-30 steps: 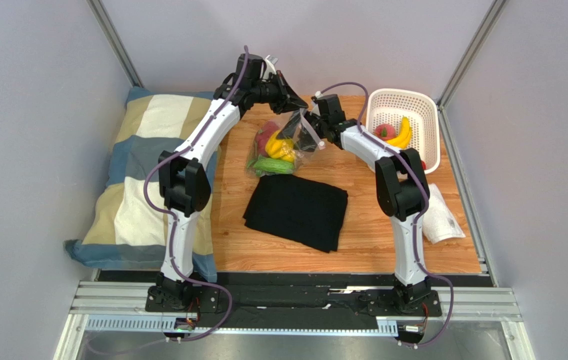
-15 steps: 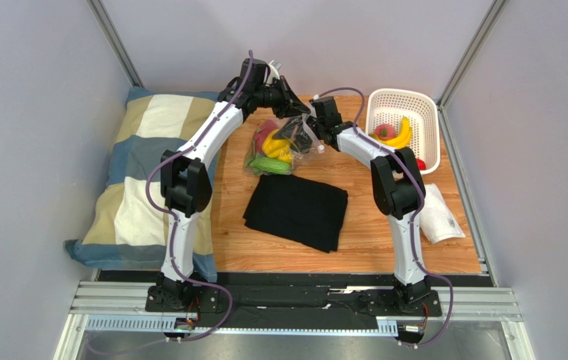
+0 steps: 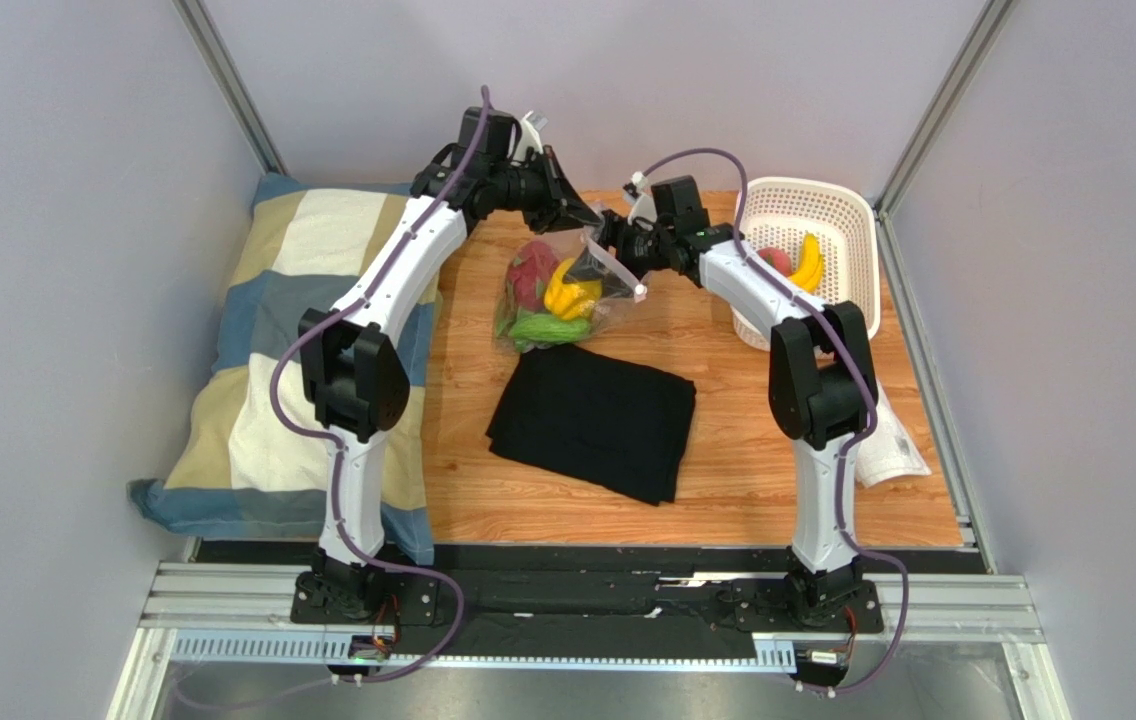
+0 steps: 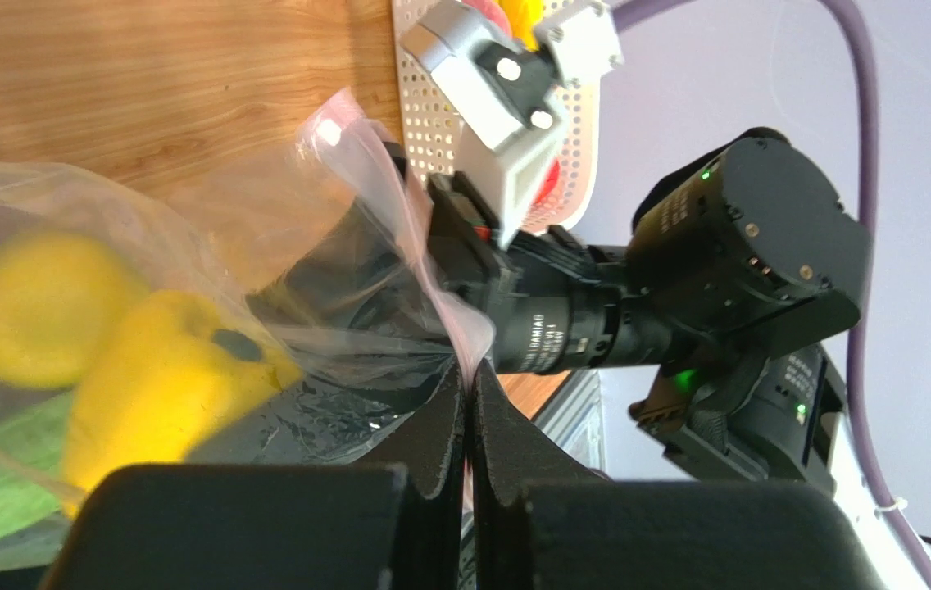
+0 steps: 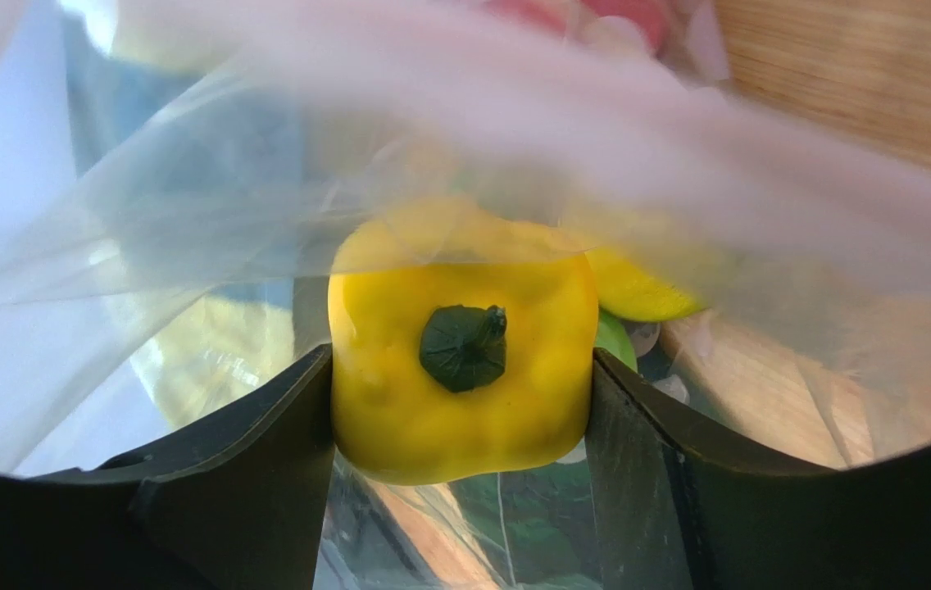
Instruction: Open the zip-top bag and remove the fake food
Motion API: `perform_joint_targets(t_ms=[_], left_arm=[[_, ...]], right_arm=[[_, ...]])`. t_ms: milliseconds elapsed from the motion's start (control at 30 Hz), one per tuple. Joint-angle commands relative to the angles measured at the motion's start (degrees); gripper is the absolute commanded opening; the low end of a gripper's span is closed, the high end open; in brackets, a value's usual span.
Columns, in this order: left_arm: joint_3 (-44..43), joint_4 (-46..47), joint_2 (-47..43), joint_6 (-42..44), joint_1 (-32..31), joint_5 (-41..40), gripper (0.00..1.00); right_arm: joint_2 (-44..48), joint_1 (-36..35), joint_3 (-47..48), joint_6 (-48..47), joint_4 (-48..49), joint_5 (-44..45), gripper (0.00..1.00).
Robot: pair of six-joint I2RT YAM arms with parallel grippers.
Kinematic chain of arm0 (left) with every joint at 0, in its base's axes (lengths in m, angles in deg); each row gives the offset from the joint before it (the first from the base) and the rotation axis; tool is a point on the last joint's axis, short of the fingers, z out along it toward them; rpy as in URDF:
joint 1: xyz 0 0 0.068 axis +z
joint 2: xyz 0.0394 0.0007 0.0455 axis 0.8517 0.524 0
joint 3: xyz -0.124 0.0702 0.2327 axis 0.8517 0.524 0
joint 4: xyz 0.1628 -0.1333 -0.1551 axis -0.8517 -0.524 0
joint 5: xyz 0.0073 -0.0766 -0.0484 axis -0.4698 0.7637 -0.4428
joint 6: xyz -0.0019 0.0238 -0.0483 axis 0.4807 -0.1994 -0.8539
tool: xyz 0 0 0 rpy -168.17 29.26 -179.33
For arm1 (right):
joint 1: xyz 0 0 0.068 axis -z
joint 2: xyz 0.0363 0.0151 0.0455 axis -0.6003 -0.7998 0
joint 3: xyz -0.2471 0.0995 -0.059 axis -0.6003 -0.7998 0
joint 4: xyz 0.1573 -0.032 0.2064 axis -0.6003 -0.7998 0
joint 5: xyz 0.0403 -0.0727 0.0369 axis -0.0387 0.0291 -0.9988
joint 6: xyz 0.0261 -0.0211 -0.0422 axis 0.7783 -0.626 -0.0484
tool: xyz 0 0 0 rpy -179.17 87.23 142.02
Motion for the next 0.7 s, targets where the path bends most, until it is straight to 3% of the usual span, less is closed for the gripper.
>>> perform_joint_targets(t_ms=[0, 133, 300, 467, 600, 667], left_arm=[[-1.50, -1.41, -3.89, 2.12, 0.67, 0.49, 0.00], [-1.33, -1.40, -4.50, 1.85, 0.67, 1.10, 0.00], [0.61, -0.44, -5.56, 1.32, 0.67, 1.37, 0.00], [0.69, -0.70, -6.61, 2.11, 0.84, -0.47, 0.00], [0.61, -0.09, -6.97, 2.11, 1.10, -1.18, 0.00], [0.17, 0.18, -6.70, 1.68, 1.28, -0.92, 0.00]], right_arm=[[4.62, 0.16, 4.06, -14.72, -2.57, -9.07, 0.00], [5.85, -0.28, 5.28, -24.65, -5.38, -9.00, 0.00], [8.22, -0.28, 4.94, -29.95, -6.61, -7.77, 0.00], [16.47, -0.37, -4.10, -25.31, 2.41, -0.05, 0.00], [25.00, -0.37, -13.77, -17.16, 10.24, 17.58, 0.00], [28.35, -0.37, -17.73, -14.59, 15.15, 20.26, 0.00]])
